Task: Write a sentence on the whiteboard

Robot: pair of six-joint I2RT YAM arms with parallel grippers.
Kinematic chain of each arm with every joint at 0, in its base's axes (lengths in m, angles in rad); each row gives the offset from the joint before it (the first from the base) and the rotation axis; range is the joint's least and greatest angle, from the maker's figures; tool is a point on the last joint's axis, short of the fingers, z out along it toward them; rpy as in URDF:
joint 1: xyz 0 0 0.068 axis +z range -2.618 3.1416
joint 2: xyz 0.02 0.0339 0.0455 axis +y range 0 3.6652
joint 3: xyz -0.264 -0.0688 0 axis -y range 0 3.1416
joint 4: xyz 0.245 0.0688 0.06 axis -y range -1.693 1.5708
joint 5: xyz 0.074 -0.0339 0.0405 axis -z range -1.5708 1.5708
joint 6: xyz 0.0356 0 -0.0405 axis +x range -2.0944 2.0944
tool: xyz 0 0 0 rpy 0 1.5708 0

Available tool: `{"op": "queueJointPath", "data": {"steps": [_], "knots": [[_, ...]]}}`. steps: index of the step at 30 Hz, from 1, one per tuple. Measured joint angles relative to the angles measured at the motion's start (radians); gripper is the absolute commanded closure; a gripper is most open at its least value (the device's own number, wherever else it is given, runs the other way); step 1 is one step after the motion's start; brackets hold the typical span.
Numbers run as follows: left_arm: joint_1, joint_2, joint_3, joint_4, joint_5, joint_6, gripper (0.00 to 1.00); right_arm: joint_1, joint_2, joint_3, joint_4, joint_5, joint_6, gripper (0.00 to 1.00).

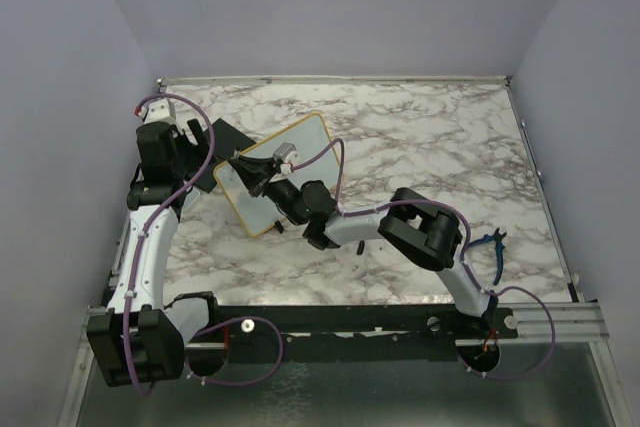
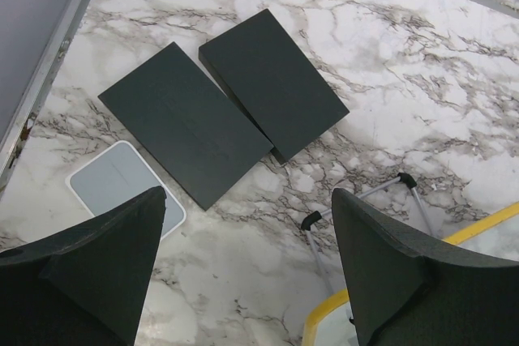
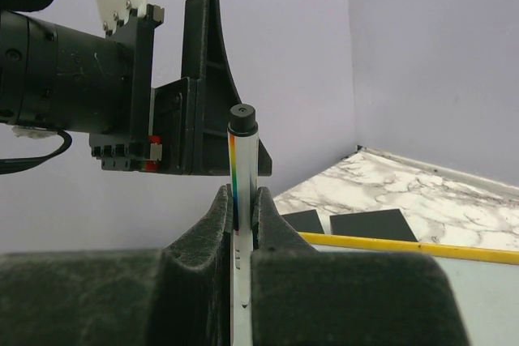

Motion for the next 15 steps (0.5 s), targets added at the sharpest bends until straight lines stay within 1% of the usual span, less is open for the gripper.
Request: {"op": "queueJointPath", "data": {"steps": [15], "knots": [[0.005,0.0,0.0,0.0,0.017,0.0,0.16,0.013,0.0,-0.027,0.0,0.006,0.0,0.99]]}}
